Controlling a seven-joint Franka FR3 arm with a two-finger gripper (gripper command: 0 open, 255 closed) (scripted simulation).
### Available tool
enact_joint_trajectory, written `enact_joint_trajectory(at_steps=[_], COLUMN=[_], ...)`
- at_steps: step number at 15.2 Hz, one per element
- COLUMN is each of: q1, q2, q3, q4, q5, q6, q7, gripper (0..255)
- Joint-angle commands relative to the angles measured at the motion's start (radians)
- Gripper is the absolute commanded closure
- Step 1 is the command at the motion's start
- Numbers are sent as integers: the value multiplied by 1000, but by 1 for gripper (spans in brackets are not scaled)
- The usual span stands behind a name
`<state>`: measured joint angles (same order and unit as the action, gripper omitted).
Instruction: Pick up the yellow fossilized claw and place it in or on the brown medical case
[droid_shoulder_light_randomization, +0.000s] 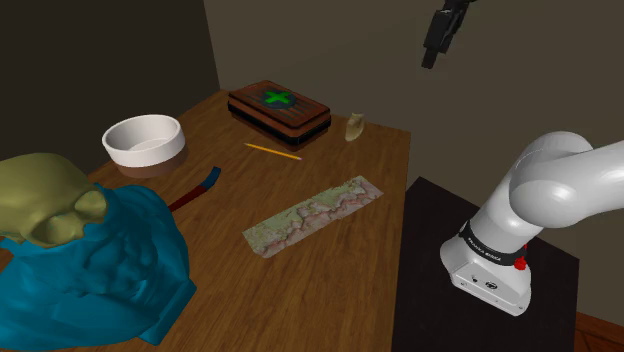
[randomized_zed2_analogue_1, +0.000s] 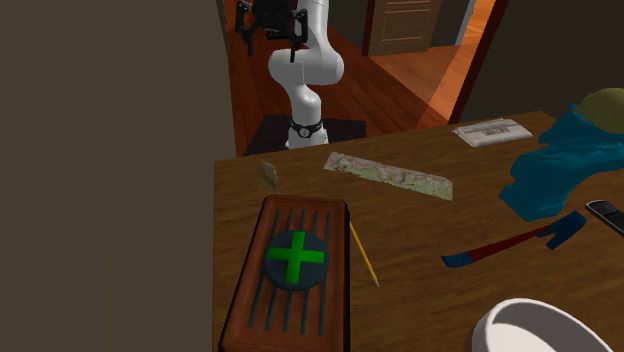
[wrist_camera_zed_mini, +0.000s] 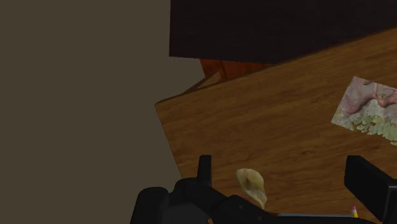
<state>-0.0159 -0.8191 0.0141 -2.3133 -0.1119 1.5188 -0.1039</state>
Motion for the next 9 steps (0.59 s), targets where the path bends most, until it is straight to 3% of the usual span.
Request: enact_joint_trajectory(at_steps=[1, 9], q1=[0, -9], q2=[0, 53], q3=[0, -72], q4=[0, -222], q5=[0, 74], q6=[0, 386], q7=[0, 45], gripper=[0, 0])
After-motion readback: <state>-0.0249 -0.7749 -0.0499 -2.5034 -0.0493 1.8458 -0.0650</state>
